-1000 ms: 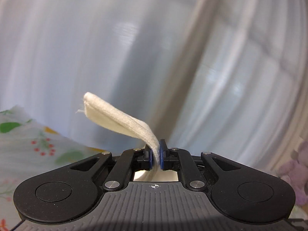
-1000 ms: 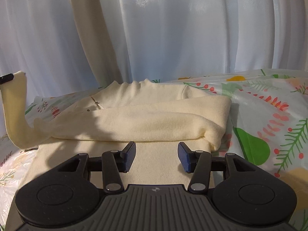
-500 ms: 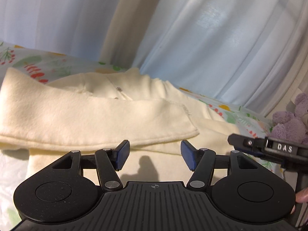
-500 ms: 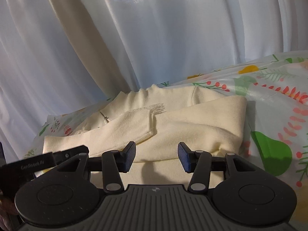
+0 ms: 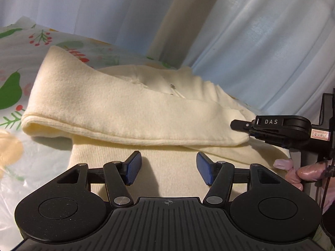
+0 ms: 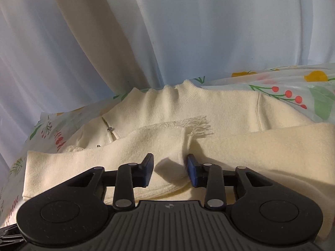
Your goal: Fold small clothes
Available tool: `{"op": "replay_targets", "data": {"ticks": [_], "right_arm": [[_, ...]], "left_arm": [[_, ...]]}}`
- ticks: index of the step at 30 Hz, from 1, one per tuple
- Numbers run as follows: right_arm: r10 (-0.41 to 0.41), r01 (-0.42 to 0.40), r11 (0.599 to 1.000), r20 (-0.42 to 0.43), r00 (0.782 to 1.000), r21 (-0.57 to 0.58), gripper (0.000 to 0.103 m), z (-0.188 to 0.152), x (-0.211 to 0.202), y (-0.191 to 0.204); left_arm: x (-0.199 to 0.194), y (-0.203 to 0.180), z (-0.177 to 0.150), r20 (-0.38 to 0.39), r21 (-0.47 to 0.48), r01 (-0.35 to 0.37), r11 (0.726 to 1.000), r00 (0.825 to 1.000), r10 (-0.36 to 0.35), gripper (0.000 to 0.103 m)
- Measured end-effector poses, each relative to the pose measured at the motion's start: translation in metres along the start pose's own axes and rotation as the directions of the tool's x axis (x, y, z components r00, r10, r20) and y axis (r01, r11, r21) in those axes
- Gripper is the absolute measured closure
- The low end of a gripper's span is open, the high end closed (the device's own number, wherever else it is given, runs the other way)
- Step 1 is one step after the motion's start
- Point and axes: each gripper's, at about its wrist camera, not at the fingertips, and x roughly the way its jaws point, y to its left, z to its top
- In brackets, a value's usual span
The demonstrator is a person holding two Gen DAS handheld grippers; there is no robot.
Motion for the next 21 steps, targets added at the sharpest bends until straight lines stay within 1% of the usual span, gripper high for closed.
{"op": "replay_targets", "data": {"ticks": [2, 3, 4, 5, 6, 8, 9, 10, 11, 13, 15, 19, 21], "right_arm": [[-0.016, 0.017, 1.000, 0.034, 0.999, -0.023, 0.094, -0.001, -0.005, 0.004], [-0.029, 0.033, 0.999, 0.084, 0.996, -0.042, 0.095, -0.001, -0.016, 0.005], [-0.035, 0.041, 0.998, 0.130, 0.991, -0.041, 0.095, -0.001, -0.027, 0.003], [-0.058, 0.065, 0.997, 0.171, 0.984, -0.038, 0.095, -0.002, -0.037, 0.000], [-0.108, 0.118, 0.993, 0.217, 0.970, -0.030, 0.095, -0.003, -0.048, -0.005], [-0.211, 0.217, 0.976, 0.269, 0.940, 0.007, 0.095, -0.008, -0.063, -0.018], [-0.266, 0.263, 0.964, 0.272, 0.925, 0.050, 0.095, -0.012, -0.072, -0.031], [-0.290, 0.281, 0.957, 0.265, 0.919, 0.072, 0.095, -0.015, -0.075, -0.038], [-0.308, 0.294, 0.951, 0.247, 0.919, 0.092, 0.095, -0.019, -0.078, -0.048], [-0.314, 0.293, 0.947, 0.183, 0.932, 0.135, 0.095, -0.027, -0.077, -0.068], [-0.296, 0.270, 0.948, 0.147, 0.944, 0.170, 0.094, -0.032, -0.075, -0.080], [-0.255, 0.220, 0.949, 0.141, 0.957, 0.224, 0.091, -0.035, -0.076, -0.090], [-0.238, 0.201, 0.953, 0.146, 0.960, 0.226, 0.094, -0.036, -0.074, -0.089]], "left_arm": [[-0.001, 0.001, 0.004, 0.009, -0.001, -0.012, 1.000, 1.000, 0.012, 0.039], [-0.001, 0.001, 0.005, 0.014, 0.000, -0.022, 1.000, 1.000, 0.022, 0.039], [0.000, 0.002, 0.008, 0.021, 0.001, -0.036, 0.999, 0.999, 0.036, 0.039], [0.000, 0.004, 0.010, 0.024, -0.002, -0.042, 0.999, 0.999, 0.043, 0.039], [0.000, 0.006, 0.011, 0.025, -0.006, -0.044, 0.999, 0.999, 0.044, 0.039], [0.001, 0.011, 0.015, 0.030, -0.020, -0.060, 0.998, 0.998, 0.060, 0.039], [0.002, 0.013, 0.016, 0.033, -0.028, -0.066, 0.997, 0.997, 0.067, 0.039], [0.003, 0.015, 0.019, 0.038, -0.038, -0.067, 0.997, 0.997, 0.069, 0.039], [0.004, 0.017, 0.020, 0.042, -0.050, -0.067, 0.996, 0.997, 0.069, 0.039], [0.006, 0.018, 0.024, 0.044, -0.071, -0.062, 0.996, 0.997, 0.065, 0.039], [0.007, 0.018, 0.027, 0.046, -0.079, -0.057, 0.995, 0.997, 0.060, 0.039], [0.010, 0.015, 0.029, 0.035, -0.064, -0.057, 0.996, 0.998, 0.059, 0.039], [0.012, 0.013, 0.029, 0.029, -0.057, -0.061, 0.996, 0.998, 0.063, 0.039]]}}
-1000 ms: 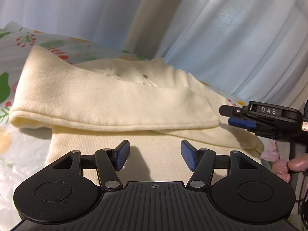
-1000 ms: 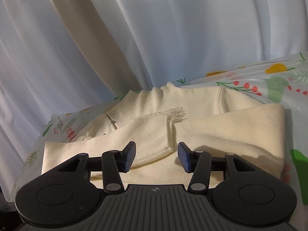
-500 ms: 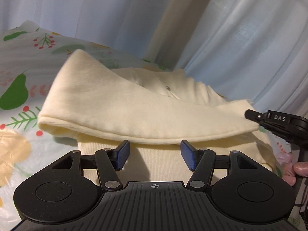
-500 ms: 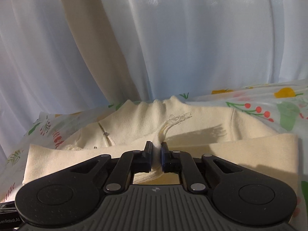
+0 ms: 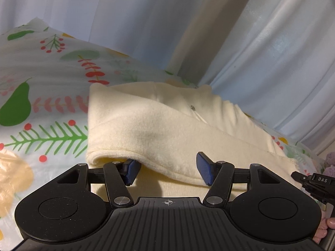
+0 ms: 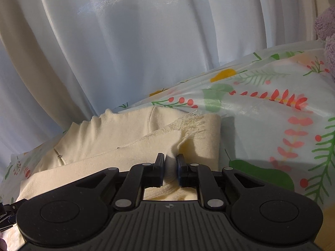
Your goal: Fold small clothes
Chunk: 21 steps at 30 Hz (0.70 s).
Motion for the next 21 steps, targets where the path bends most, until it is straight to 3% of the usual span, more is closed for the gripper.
{"op": "replay_targets", "data": {"ticks": [5, 11, 13, 14, 16, 18, 21], "right_arm": [[-0.077, 0.087, 0.991, 0.101, 0.992, -0.103, 0.096, -0.001, -0.013, 0.012], [-0.110, 0.112, 0.992, 0.031, 0.993, -0.065, 0.094, -0.008, -0.007, -0.005], [-0.098, 0.098, 0.995, 0.040, 0.994, 0.001, 0.084, -0.006, -0.021, -0.009], [-0.079, 0.077, 0.996, 0.046, 0.996, 0.045, 0.082, -0.006, -0.027, -0.011], [0.037, -0.044, 0.984, 0.045, 0.998, 0.172, 0.076, -0.008, -0.040, -0.019], [0.164, -0.161, 0.952, 0.010, 0.986, 0.261, 0.074, -0.013, -0.042, -0.020], [0.250, -0.213, 0.921, -0.076, 0.965, 0.327, 0.066, -0.025, -0.026, -0.015]], "left_arm": [[0.004, -0.002, -0.001, -0.012, 0.001, -0.005, 1.000, 1.000, 0.005, 0.039], [0.004, -0.004, -0.002, -0.035, 0.028, -0.017, 0.999, 0.999, 0.018, 0.039], [0.000, -0.003, -0.002, -0.047, 0.019, -0.005, 1.000, 0.999, 0.006, 0.039], [-0.002, -0.002, -0.001, -0.050, 0.014, 0.000, 1.000, 0.999, 0.001, 0.039], [-0.007, -0.002, -0.001, -0.060, -0.004, 0.021, 1.000, 0.998, -0.022, 0.039], [-0.008, -0.002, -0.001, -0.070, -0.029, 0.052, 0.998, 0.996, -0.054, 0.039], [0.001, -0.006, -0.002, -0.110, -0.071, 0.101, 0.992, 0.988, -0.108, 0.039]]}}
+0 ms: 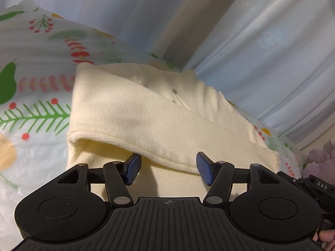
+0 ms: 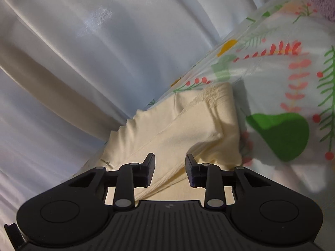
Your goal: Fold small clothes
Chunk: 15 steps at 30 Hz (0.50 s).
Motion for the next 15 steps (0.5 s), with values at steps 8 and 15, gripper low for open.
{"op": "replay_targets", "data": {"ticks": [8, 15], "right_arm": [[-0.046, 0.046, 0.997, 0.000, 0.999, 0.068, 0.090, 0.002, 0.032, -0.001], [-0.061, 0.060, 0.998, 0.042, 0.997, 0.028, 0.092, 0.010, 0.038, -0.004]], "left_arm": [[0.019, -0.012, 0.002, 0.009, 0.007, -0.019, 1.000, 1.000, 0.019, 0.046], [0.028, -0.007, 0.018, 0.033, 0.049, -0.077, 0.996, 0.997, 0.076, 0.058]]}}
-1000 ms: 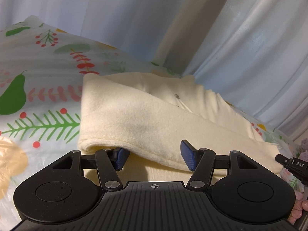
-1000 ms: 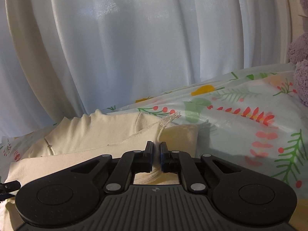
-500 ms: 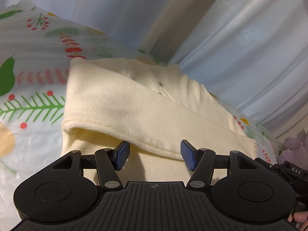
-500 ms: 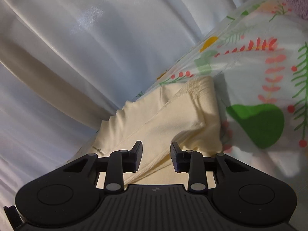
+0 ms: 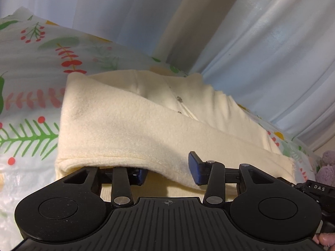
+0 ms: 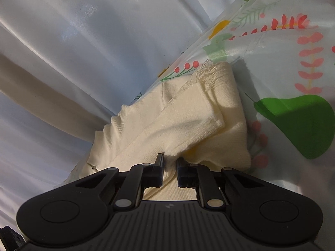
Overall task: Fold small clothes
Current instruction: 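Pinch and release the folded fabric again with the right tool to tidy it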
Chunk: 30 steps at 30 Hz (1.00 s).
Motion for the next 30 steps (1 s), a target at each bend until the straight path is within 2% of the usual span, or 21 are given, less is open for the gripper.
{"op": "replay_targets", "data": {"ticks": [4, 5, 9, 12, 15, 20, 26, 28, 30], "right_arm": [[0.008, -0.008, 1.000, -0.012, 1.000, 0.000, 0.091, 0.000, -0.001, -0.001], [0.011, -0.011, 1.000, -0.029, 1.000, 0.002, 0.090, 0.001, -0.004, -0.001], [-0.006, 0.004, 0.996, -0.032, 0.999, -0.087, 0.085, 0.000, -0.023, 0.003], [-0.027, 0.025, 0.995, -0.024, 0.999, -0.097, 0.084, 0.003, -0.027, -0.004], [-0.014, 0.013, 1.000, -0.026, 1.000, -0.022, 0.085, 0.007, -0.023, -0.013], [-0.044, 0.045, 0.998, 0.013, 0.999, -0.042, 0.103, 0.009, -0.014, -0.015], [-0.029, 0.029, 0.999, 0.003, 1.000, -0.036, 0.103, 0.009, -0.016, -0.020], [-0.040, 0.038, 0.997, -0.018, 0.999, -0.061, 0.101, 0.006, -0.021, -0.016], [-0.018, 0.012, 0.995, -0.061, 0.998, -0.098, 0.097, -0.001, -0.028, -0.011]], "left_arm": [[-0.003, 0.011, 0.005, -0.021, -0.060, 0.010, 0.998, 1.000, -0.012, 0.057], [-0.005, 0.011, 0.005, -0.024, -0.059, 0.008, 0.998, 1.000, -0.009, 0.050], [-0.015, 0.005, -0.002, -0.022, 0.004, -0.019, 1.000, 1.000, 0.019, 0.033], [-0.013, -0.001, -0.007, -0.020, 0.057, -0.047, 0.997, 0.999, 0.048, 0.029], [-0.010, -0.006, -0.010, -0.015, 0.083, -0.069, 0.994, 0.997, 0.071, 0.027], [-0.009, -0.008, -0.009, -0.018, 0.094, -0.079, 0.992, 0.997, 0.081, 0.025], [-0.014, -0.006, -0.011, -0.017, 0.106, -0.100, 0.989, 0.995, 0.102, 0.022], [-0.018, -0.005, -0.012, -0.027, 0.106, -0.100, 0.989, 0.994, 0.104, 0.020], [-0.025, -0.004, -0.015, -0.045, 0.111, -0.086, 0.990, 0.995, 0.092, 0.019]]}}
